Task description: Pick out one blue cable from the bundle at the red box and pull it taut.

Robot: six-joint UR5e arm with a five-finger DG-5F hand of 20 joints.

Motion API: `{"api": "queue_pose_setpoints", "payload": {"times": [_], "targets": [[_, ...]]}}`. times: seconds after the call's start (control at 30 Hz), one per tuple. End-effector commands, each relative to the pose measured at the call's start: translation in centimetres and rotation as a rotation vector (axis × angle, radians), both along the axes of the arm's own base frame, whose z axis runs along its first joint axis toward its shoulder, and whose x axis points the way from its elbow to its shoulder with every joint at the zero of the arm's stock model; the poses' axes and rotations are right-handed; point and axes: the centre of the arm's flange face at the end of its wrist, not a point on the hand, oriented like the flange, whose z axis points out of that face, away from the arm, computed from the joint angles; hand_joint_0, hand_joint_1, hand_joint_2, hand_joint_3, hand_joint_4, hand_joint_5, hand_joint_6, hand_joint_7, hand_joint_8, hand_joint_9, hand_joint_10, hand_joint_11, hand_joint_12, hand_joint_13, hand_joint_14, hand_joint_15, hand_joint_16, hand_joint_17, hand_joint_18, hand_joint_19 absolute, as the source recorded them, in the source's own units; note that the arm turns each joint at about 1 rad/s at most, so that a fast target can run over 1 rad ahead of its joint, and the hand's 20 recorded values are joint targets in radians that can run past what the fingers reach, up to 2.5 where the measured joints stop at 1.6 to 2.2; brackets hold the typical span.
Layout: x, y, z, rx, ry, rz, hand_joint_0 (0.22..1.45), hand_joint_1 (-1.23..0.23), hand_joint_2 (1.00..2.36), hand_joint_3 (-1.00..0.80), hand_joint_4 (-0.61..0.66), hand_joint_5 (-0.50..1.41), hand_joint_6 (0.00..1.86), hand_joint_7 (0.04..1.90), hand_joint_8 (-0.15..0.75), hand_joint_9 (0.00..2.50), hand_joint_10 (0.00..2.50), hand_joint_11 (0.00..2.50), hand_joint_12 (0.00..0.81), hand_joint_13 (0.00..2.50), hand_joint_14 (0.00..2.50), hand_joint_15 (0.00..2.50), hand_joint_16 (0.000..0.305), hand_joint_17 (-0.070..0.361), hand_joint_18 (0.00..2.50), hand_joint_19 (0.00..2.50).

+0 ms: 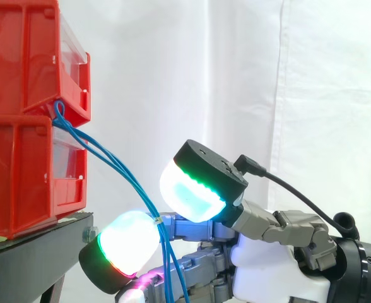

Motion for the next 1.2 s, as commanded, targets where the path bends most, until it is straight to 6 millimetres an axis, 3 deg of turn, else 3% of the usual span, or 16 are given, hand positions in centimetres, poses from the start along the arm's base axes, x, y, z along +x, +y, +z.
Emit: {"api": "queue_pose_setpoints", "payload": {"times": [0.0, 0.3, 0.7, 1.17], "targets": [[-0.02, 0.14, -0.04, -0.002, 0.002, 0.001, 0.59, -0.52, 1.01, -0.44, 0.13, -0.13, 0.70, 1.01, 0.304, 0.89, 0.01, 0.42, 0.270, 0.58, 0.01, 0.17, 0.030, 0.069, 0.37, 0.28], [0.06, 0.39, 0.06, -0.006, -0.003, 0.003, 0.62, -0.54, 1.01, -0.39, 0.11, -0.12, 0.73, 0.97, 0.303, 0.90, 0.02, 0.43, 0.272, 0.59, 0.01, 0.17, 0.031, 0.069, 0.38, 0.28], [-0.04, 0.04, -0.06, -0.007, 0.003, 0.000, 0.60, -0.59, 1.02, -0.16, 0.09, -0.16, 0.87, 0.91, 0.308, 0.87, 0.01, 0.44, 0.280, 0.60, 0.01, 0.18, 0.033, 0.075, 0.42, 0.28], [-0.06, -0.19, 0.04, 0.002, 0.003, 0.001, 0.61, -0.63, 1.02, -0.10, 0.06, -0.16, 0.92, 0.89, 0.316, 0.85, 0.02, 0.44, 0.291, 0.62, 0.01, 0.19, 0.036, 0.082, 0.44, 0.27]]}}
